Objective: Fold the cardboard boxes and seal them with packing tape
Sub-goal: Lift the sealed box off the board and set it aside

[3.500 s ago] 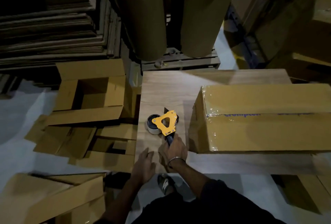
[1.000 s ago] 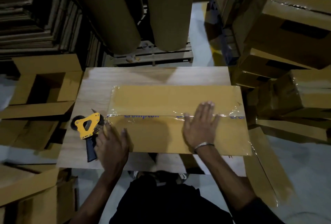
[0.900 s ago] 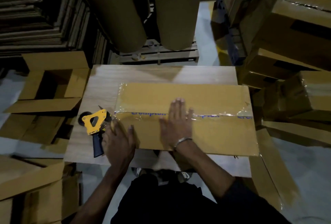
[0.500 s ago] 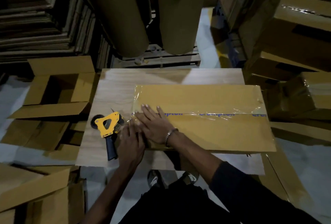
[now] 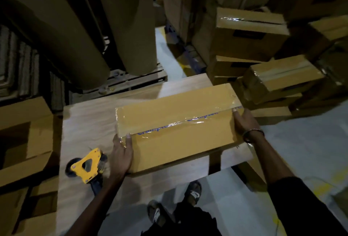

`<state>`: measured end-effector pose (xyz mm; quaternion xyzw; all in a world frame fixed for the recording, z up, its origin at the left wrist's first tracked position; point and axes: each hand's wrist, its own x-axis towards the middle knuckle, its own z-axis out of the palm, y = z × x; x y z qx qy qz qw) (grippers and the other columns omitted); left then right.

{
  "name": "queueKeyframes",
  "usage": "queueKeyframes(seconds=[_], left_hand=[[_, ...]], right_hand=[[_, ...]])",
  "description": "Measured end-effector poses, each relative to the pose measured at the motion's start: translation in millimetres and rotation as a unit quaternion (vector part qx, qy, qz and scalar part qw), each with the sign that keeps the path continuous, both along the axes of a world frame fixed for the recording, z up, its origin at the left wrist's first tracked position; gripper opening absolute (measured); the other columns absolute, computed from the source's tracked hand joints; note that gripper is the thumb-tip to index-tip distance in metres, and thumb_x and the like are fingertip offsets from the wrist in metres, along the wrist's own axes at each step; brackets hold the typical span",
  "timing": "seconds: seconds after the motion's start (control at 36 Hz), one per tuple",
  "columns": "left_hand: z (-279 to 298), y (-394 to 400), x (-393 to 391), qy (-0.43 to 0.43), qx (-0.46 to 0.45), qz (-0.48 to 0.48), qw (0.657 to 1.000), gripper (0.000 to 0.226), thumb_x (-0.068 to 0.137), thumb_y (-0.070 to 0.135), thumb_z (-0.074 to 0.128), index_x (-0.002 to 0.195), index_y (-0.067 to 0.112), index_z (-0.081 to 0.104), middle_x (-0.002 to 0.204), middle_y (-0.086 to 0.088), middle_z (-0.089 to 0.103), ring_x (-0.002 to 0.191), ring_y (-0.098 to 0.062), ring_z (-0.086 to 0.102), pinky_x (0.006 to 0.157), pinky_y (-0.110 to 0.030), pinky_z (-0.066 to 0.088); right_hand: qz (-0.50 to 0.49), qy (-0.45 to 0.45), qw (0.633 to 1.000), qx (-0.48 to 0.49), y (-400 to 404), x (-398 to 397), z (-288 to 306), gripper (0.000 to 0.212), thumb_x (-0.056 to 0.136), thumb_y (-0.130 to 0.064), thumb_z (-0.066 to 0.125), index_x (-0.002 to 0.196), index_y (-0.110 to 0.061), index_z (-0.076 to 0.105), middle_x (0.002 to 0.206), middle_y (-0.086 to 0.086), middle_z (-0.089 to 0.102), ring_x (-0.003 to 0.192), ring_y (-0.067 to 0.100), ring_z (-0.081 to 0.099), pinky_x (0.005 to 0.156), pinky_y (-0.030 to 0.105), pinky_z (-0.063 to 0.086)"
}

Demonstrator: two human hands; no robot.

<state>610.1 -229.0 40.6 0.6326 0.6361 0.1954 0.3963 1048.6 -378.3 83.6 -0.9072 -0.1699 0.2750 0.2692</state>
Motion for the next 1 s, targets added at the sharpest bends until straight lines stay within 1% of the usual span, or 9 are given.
queueKeyframes(seconds=[0.06, 0.17, 0.28, 0.47, 0.56, 0.67, 0.78, 0.86, 1.0], left_hand=[[3.3, 0.5, 5.9, 0.003, -0.002, -0.024, 1.000, 0.088, 0.094, 0.086, 0.026, 0.156, 0.023, 0.026, 0.145, -0.015, 0.060, 0.125, -0.042, 0.060, 0.101, -0.054, 0.049], [20.0, 1.2, 35.0, 0.015, 0.000, -0.072, 0.997, 0.098, 0.085, 0.092, 0.032, 0.158, 0.028, 0.023, 0.147, -0.014, 0.059, 0.124, -0.043, 0.062, 0.100, -0.053, 0.049], [36.7, -6.2, 79.8, 0.024, 0.004, -0.120, 0.992, 0.087, 0.090, 0.081, 0.052, 0.156, 0.029, 0.028, 0.141, -0.013, 0.064, 0.124, -0.042, 0.063, 0.098, -0.049, 0.048], [71.7, -22.7, 191.6, -0.009, 0.022, -0.212, 0.977, 0.083, 0.087, 0.083, 0.053, 0.153, 0.037, 0.031, 0.140, -0.006, 0.065, 0.125, -0.039, 0.062, 0.098, -0.046, 0.047], [88.8, -32.6, 251.0, -0.020, 0.032, -0.264, 0.964, 0.094, 0.078, 0.089, 0.056, 0.154, 0.041, 0.027, 0.145, -0.003, 0.062, 0.125, -0.039, 0.062, 0.101, -0.050, 0.050], [101.6, -56.1, 341.9, -0.037, 0.057, -0.308, 0.949, 0.091, 0.078, 0.077, 0.070, 0.152, 0.042, 0.030, 0.140, -0.003, 0.065, 0.121, -0.038, 0.064, 0.097, -0.049, 0.051], [91.2, -87.0, 438.8, -0.034, 0.064, -0.352, 0.933, 0.091, 0.080, 0.080, 0.063, 0.154, 0.041, 0.028, 0.137, -0.005, 0.067, 0.118, -0.038, 0.066, 0.098, -0.052, 0.054], [72.2, -112.1, 513.7, -0.035, 0.049, -0.391, 0.918, 0.098, 0.075, 0.088, 0.058, 0.156, 0.041, 0.028, 0.139, -0.004, 0.066, 0.115, -0.036, 0.068, 0.097, -0.052, 0.057], [46.6, -139.2, 589.9, -0.032, 0.023, -0.434, 0.900, 0.078, 0.087, 0.066, 0.072, 0.152, 0.047, 0.033, 0.142, -0.004, 0.063, 0.121, -0.035, 0.064, 0.100, -0.048, 0.052]], right_hand=[[-0.048, 0.041, 0.997, 0.036, -11.0, 1.1, 2.9, 0.069, 0.096, -0.059, 0.061, 0.143, -0.011, 0.048, 0.140, 0.015, 0.059, 0.126, 0.040, 0.056, 0.108, 0.054, 0.045], [-0.142, 0.045, 0.988, 0.039, -60.9, 16.3, -16.5, 0.099, 0.068, -0.083, 0.064, 0.140, -0.017, 0.047, 0.134, 0.013, 0.061, 0.117, 0.038, 0.060, 0.100, 0.061, 0.051], [-0.221, 0.035, 0.974, 0.044, -118.5, 20.3, -10.9, 0.092, 0.074, -0.078, 0.067, 0.139, -0.018, 0.043, 0.134, 0.015, 0.058, 0.117, 0.040, 0.057, 0.098, 0.062, 0.050], [-0.343, 0.018, 0.937, 0.062, -199.9, 78.6, -3.0, 0.109, 0.061, -0.087, 0.064, 0.143, -0.018, 0.045, 0.143, 0.017, 0.055, 0.127, 0.043, 0.054, 0.107, 0.060, 0.043], [-0.379, 0.012, 0.922, 0.082, -235.2, 114.0, 2.8, 0.108, 0.060, -0.088, 0.062, 0.141, -0.019, 0.045, 0.141, 0.016, 0.057, 0.124, 0.042, 0.056, 0.107, 0.060, 0.043], [-0.424, 0.022, 0.897, 0.122, -287.8, 175.5, -2.0, 0.115, 0.066, -0.080, 0.068, 0.152, -0.011, 0.035, 0.148, 0.020, 0.052, 0.130, 0.044, 0.053, 0.108, 0.059, 0.045], [-0.474, 0.037, 0.870, 0.132, -349.0, 231.6, -20.7, 0.124, 0.061, -0.078, 0.071, 0.156, -0.008, 0.032, 0.151, 0.021, 0.049, 0.131, 0.044, 0.052, 0.107, 0.058, 0.047], [-0.513, 0.034, 0.850, 0.111, -393.1, 266.3, -33.2, 0.106, 0.078, -0.069, 0.073, 0.156, -0.007, 0.034, 0.153, 0.020, 0.046, 0.133, 0.046, 0.049, 0.107, 0.056, 0.045], [-0.527, 0.055, 0.841, 0.111, -434.6, 291.4, -56.5, 0.118, 0.074, -0.069, 0.076, 0.163, -0.013, 0.024, 0.165, 0.013, 0.034, 0.145, 0.040, 0.039, 0.115, 0.054, 0.037]])
